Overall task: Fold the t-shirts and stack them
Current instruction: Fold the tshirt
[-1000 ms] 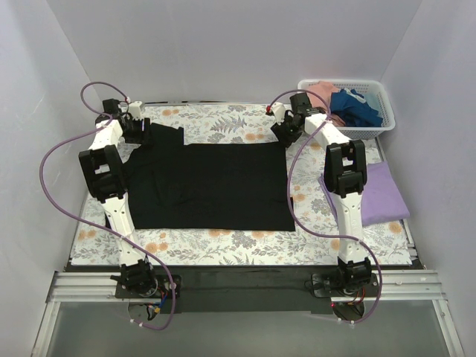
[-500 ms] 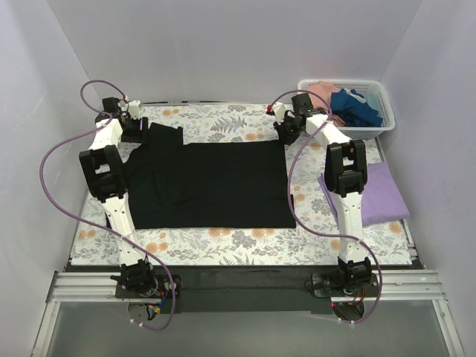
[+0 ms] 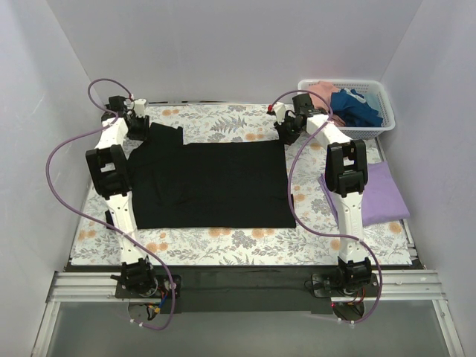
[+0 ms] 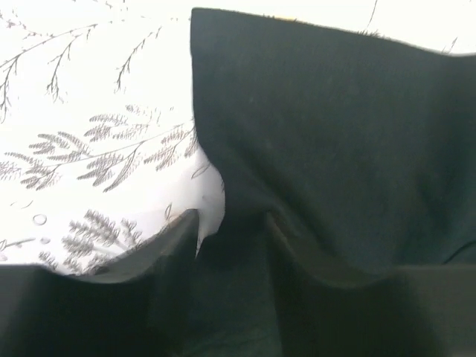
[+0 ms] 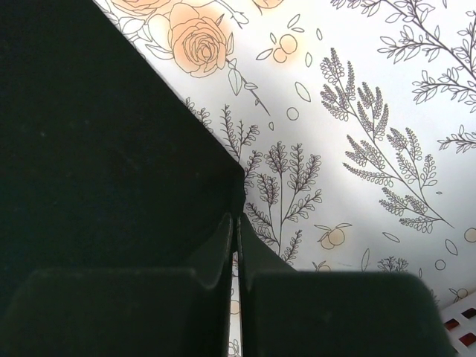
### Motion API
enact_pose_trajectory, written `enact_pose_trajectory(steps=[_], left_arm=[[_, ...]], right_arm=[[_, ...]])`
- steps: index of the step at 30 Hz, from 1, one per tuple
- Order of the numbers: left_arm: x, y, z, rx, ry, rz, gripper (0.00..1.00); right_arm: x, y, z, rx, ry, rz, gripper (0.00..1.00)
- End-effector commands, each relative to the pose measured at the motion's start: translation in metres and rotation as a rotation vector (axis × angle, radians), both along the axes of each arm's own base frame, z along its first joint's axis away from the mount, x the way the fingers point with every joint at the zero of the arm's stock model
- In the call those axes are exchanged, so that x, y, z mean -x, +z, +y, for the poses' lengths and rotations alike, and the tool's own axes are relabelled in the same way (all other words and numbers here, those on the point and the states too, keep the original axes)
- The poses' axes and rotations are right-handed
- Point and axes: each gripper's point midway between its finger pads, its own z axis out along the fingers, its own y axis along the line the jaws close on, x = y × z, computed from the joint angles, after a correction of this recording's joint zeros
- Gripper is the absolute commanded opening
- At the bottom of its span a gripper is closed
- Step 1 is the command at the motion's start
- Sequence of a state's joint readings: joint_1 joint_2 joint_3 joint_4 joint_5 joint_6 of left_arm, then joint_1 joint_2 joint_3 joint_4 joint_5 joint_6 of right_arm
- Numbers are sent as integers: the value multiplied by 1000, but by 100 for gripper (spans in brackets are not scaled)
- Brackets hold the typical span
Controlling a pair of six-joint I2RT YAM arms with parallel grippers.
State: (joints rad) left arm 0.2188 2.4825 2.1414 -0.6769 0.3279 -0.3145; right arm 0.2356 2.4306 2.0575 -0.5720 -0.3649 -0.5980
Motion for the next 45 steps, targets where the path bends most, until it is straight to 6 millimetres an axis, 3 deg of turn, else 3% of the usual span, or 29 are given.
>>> enact_pose_trajectory(steps=[1,4,7,8,11,12,14,15,19,21,22,24,33,43,45], left_arm=[[-8,7,-9,38,-8,-19,27],[-11,15,-9,41,-10,-37,9],[-13,32,-10,53,-12,-75,3],[-17,50,-11,52,-18,-116,1],[-16,67,-15,65,-27,-155,0],[-15,83,-16,65,-34,-181,0],[-11,90,-17,73,-43,-189,0],[-9,105,-17,72,-46,-214,0],[4,120,-10,75,-55,-234,0],[12,117,-9,79,-68,-223,0],[16,126,-7,75,-68,-239,0],[23,124,-6,79,-82,-235,0],[56,148,11,99,-99,-275,0],[102,170,15,81,-171,-304,0],[116,161,12,55,-201,-281,0]], right_arm=[[-1,5,-5,-1,-22,1,1],[-2,14,-7,-16,-33,-7,1],[-2,23,-9,-32,-42,-14,1],[-2,26,-9,-38,-41,-15,1],[4,37,-10,-64,-37,-16,1],[6,40,-10,-69,-35,-16,1],[12,49,-12,-87,-30,-16,1],[14,53,-12,-94,-26,-19,1],[24,68,-16,-115,-16,-27,1],[28,70,-16,-121,-12,-22,1],[30,75,-15,-129,-7,-28,1],[34,77,-14,-136,-1,-22,1],[59,101,-20,-128,37,-54,1],[100,103,-30,-88,81,-50,1],[111,99,-32,-84,90,-36,1]])
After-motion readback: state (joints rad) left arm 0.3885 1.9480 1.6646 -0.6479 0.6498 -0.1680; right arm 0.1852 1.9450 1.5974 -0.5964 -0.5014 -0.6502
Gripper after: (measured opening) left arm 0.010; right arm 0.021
